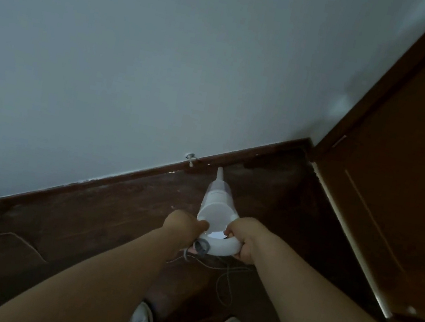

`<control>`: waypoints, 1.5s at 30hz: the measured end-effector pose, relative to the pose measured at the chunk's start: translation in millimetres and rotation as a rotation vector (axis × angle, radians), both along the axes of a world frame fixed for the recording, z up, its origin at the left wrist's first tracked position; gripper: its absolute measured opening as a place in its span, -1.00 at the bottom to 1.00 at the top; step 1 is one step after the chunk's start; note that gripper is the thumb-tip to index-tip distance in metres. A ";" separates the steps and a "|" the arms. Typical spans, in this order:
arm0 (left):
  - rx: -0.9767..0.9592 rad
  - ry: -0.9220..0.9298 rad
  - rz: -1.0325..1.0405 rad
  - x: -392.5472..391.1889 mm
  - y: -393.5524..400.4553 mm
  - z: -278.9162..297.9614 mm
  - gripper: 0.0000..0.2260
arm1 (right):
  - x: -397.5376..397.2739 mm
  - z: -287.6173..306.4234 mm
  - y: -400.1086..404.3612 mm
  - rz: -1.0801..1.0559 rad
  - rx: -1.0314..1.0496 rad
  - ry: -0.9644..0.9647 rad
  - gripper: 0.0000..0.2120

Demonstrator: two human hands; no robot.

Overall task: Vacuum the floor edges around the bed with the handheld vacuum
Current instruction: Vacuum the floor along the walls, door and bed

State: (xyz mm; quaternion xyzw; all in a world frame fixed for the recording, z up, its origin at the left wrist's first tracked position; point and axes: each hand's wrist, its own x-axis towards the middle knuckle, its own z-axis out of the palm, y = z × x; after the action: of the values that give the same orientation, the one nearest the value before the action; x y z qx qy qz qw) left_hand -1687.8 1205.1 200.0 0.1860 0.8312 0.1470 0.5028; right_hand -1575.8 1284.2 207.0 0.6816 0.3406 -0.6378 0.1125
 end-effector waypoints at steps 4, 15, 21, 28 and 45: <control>0.015 -0.021 -0.008 31.1 35.6 -9.4 -0.67 | 31.0 -2.2 32.2 -0.022 0.009 -0.021 -0.61; 0.032 -0.049 0.028 69.7 80.7 -25.0 -0.70 | 71.8 -4.9 75.0 -0.017 0.042 -0.032 -0.59; -0.011 -0.008 -0.022 64.4 60.6 -13.0 -0.69 | 67.0 3.8 59.1 0.019 0.011 -0.038 -0.58; -0.064 0.017 -0.041 30.7 11.0 -1.3 -0.70 | 33.4 8.0 7.1 0.043 -0.014 -0.036 -0.56; -0.060 -0.007 0.136 -100.5 -119.6 1.3 -0.77 | -105.8 8.1 -108.4 0.151 -0.051 -0.010 -0.56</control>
State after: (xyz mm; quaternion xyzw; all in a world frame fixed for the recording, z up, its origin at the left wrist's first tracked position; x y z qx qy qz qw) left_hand -1788.3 1085.5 201.4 0.1135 0.8443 0.1563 0.4999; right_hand -1681.6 1175.7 215.1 0.6539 0.3743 -0.6325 0.1794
